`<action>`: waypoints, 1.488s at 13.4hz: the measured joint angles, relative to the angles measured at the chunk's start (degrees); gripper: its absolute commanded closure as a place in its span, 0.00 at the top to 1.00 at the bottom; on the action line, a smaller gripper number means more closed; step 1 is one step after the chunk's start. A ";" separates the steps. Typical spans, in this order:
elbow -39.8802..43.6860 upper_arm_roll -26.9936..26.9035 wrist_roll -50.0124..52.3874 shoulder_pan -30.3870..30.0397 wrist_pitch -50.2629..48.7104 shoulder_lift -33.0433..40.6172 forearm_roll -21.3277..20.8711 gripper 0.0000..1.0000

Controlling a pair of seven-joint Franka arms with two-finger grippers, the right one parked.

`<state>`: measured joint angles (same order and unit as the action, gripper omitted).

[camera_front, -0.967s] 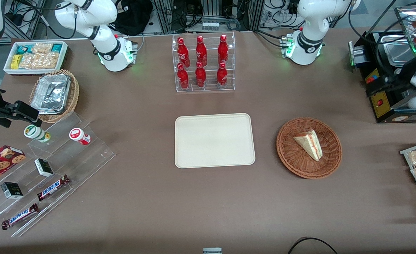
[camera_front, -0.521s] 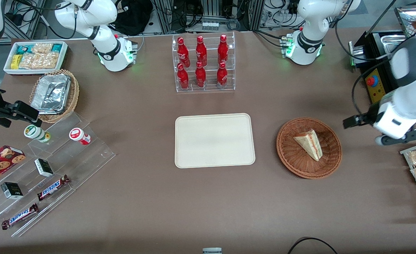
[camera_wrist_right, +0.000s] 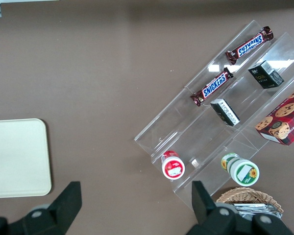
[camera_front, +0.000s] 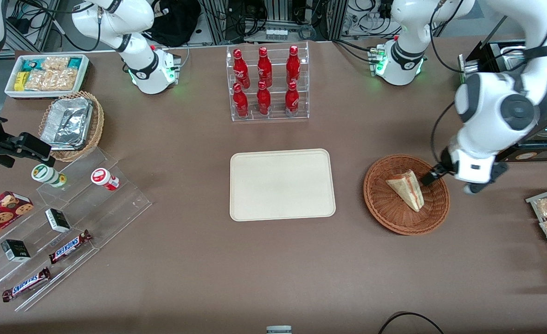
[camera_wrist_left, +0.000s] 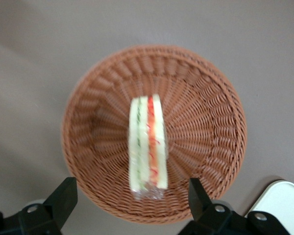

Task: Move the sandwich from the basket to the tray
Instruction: 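Move the open left gripper down over the sandwich in the wicker basket, then close the left gripper on the wrapped sandwich's crust edge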

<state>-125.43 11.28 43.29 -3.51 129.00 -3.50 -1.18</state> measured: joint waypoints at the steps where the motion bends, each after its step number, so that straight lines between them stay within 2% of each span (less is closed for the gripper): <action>1: -1.22 0.12 1.09 1.18 0.50 0.00 -0.02 1.00; 6: -3.59 -0.08 1.78 1.94 2.01 -1.15 -1.16 1.00; 14: -4.16 -0.75 2.57 1.65 9.05 -8.77 -1.27 1.00; 15: -4.18 -0.85 2.58 1.60 10.69 -9.81 -1.27 0.95; 17: -4.18 -0.88 2.59 1.61 12.88 -11.56 -1.27 0.40; 18: -4.13 -0.87 2.59 1.61 13.23 -11.93 -1.27 0.19; 19: -4.06 -0.86 2.59 1.61 13.25 -11.99 -1.27 0.11; 20: -3.95 -0.86 2.59 1.61 13.25 -11.98 -1.27 0.10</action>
<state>-129.38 10.42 45.88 -1.89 142.25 -15.48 -2.46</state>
